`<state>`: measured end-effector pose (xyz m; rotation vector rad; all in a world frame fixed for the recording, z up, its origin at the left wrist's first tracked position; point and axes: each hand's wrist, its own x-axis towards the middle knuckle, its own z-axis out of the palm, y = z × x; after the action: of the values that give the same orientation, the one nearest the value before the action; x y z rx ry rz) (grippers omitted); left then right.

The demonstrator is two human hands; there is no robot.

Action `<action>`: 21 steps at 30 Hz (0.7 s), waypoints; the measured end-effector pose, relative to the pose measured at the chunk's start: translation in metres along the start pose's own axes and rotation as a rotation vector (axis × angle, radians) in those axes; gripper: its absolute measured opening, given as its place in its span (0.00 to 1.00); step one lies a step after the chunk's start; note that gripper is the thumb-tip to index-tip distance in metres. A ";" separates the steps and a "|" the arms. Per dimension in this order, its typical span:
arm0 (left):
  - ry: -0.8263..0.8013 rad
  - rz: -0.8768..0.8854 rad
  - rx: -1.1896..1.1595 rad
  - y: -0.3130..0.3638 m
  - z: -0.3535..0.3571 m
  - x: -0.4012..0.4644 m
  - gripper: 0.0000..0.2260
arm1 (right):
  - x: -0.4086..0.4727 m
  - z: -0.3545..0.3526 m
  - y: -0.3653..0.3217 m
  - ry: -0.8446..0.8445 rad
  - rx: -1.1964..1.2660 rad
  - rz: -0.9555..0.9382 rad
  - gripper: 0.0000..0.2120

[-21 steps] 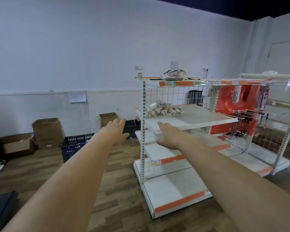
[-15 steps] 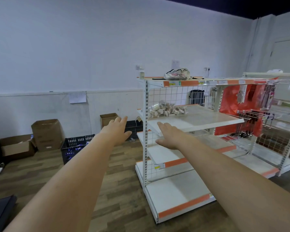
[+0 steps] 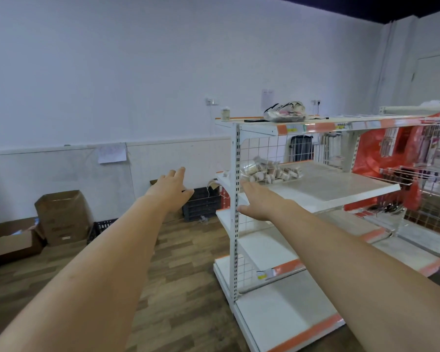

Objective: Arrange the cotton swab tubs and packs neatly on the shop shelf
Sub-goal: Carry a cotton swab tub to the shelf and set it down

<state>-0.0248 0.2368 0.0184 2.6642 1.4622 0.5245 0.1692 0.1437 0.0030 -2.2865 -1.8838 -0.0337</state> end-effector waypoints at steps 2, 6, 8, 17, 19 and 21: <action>0.011 -0.022 -0.038 -0.012 0.005 0.017 0.29 | 0.021 0.005 -0.003 0.003 0.005 -0.011 0.33; 0.009 -0.055 -0.089 -0.031 0.017 0.051 0.30 | 0.063 0.015 -0.004 0.012 0.006 -0.023 0.33; 0.002 -0.051 -0.093 -0.038 0.022 0.072 0.29 | 0.085 0.020 -0.004 0.009 0.001 -0.015 0.34; 0.016 -0.017 -0.121 -0.074 0.037 0.182 0.29 | 0.198 0.029 -0.002 0.051 0.019 0.006 0.32; 0.029 0.000 -0.118 -0.084 0.035 0.210 0.29 | 0.229 0.027 -0.004 0.064 0.011 0.022 0.33; 0.050 0.012 -0.126 -0.094 0.031 0.237 0.29 | 0.261 0.025 -0.007 0.077 0.016 0.034 0.33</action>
<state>0.0266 0.4883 0.0326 2.5819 1.3765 0.6657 0.2115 0.4025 0.0131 -2.2723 -1.8009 -0.1010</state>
